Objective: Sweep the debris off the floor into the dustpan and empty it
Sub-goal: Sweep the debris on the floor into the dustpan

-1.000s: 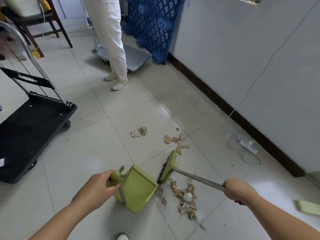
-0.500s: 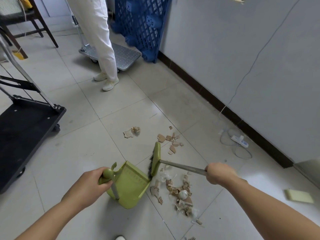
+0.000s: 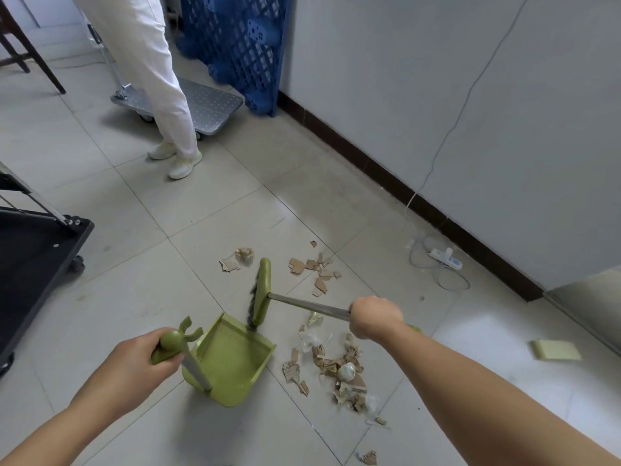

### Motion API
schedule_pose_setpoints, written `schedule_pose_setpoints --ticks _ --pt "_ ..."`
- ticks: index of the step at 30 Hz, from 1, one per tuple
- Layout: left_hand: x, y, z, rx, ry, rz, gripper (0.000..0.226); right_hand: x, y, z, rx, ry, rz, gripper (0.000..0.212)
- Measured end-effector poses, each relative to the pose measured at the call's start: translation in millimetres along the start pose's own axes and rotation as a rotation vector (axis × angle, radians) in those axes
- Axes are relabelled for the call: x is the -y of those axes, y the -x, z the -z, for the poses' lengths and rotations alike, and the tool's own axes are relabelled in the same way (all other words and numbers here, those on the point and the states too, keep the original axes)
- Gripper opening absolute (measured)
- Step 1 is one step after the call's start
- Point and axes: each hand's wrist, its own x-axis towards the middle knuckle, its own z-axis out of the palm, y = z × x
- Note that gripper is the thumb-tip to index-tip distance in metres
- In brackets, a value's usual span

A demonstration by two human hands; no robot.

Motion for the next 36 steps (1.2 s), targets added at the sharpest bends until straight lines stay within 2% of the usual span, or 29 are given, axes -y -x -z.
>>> schedule_pose_setpoints --ticks 9,18,28,36 --pt "2 -27 22 -0.024 0.012 0.007 0.008 45 -29 4 -0.015 -0.080 0.051 0.033" --pt "23 -56 49 -0.042 0.064 0.058 0.011 111 -64 20 -0.027 -0.101 0.115 0.036" --pt "36 -75 65 -0.073 0.012 0.078 0.008 142 -104 26 0.039 -0.164 0.121 0.037" --pt "20 -95 60 -0.070 0.072 0.128 0.010 139 -133 46 0.108 -0.209 0.073 0.016"
